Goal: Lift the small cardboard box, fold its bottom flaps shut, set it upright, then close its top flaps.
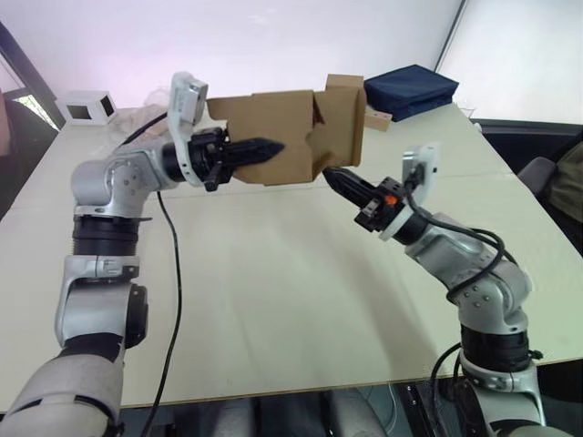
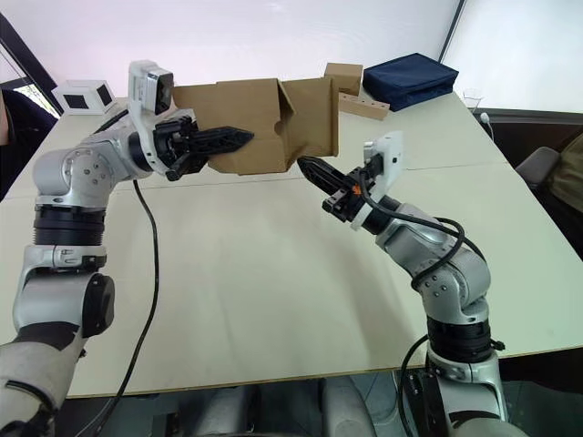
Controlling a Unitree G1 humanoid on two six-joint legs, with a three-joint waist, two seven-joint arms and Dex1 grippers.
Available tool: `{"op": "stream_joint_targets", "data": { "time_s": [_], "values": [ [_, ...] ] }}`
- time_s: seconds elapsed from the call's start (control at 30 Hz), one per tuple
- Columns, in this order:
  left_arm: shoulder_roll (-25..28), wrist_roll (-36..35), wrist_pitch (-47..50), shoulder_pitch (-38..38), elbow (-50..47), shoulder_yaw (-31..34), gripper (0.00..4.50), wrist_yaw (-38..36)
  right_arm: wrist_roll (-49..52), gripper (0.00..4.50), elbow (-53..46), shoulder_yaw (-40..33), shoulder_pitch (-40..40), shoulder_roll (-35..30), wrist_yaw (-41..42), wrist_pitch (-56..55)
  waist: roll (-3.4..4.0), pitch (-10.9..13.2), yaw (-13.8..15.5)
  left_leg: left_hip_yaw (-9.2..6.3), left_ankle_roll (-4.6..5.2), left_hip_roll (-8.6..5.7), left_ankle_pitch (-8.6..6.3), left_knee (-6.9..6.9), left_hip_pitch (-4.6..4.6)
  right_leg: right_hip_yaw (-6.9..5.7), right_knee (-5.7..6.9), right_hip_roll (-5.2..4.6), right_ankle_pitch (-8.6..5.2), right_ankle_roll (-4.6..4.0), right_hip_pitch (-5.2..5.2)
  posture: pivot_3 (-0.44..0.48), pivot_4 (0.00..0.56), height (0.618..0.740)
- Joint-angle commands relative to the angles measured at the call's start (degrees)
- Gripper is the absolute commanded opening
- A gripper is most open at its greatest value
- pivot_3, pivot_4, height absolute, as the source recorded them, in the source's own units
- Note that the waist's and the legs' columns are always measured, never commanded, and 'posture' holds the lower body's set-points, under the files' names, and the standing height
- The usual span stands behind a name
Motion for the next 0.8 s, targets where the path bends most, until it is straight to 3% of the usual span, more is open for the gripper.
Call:
{"op": "stream_joint_targets", "data": {
  "time_s": [0.03,0.5,0.6,0.67,0.8],
  "values": [
    [0.40,-1.72,0.46,0.28,-3.10,1.30,0.00,0.46,-0.21,0.02,-0.07,0.76,-2.72,2.16,1.18,-2.08,0.00,0.00,0.01,0.00,-0.01,0.00,0.00,0.00,0.00,0.00,0.00,0.00,0.00,0.00,0.00,0.000,0.150,0.740],
    [0.76,-2.82,1.26,1.25,-4.42,2.00,0.00,1.91,-0.45,0.02,-1.09,1.26,-2.12,1.83,3.76,-0.61,0.00,0.00,0.05,0.00,-0.01,0.00,0.01,0.00,0.00,-0.01,0.00,-0.02,0.00,0.00,0.01,0.000,0.150,0.740],
    [1.41,-3.22,1.46,1.15,-4.48,2.47,0.00,1.87,4.72,0.02,-2.21,-3.47,-1.76,-1.69,5.28,2.29,0.00,0.00,0.10,0.00,-0.01,-0.01,0.01,0.00,0.00,-0.01,0.00,-0.03,0.00,0.00,0.01,0.000,0.150,0.740],
    [1.81,-3.83,1.79,1.09,-4.56,2.97,0.00,1.98,13.41,0.02,-1.82,-8.85,-1.93,-4.45,5.50,6.07,0.00,0.00,0.17,0.00,-0.01,-0.01,0.00,0.00,-0.01,-0.01,-0.01,-0.04,0.00,0.00,0.02,0.000,0.150,0.740],
    [2.03,-5.00,2.52,1.34,-5.07,3.48,0.00,2.19,24.30,0.02,3.25,-16.71,-2.01,-6.97,3.85,8.74,-0.01,0.00,0.11,-0.01,0.08,0.00,-0.04,0.00,0.00,-0.01,-0.02,-0.05,0.00,0.00,0.04,0.000,0.150,0.740]
  ]
}}
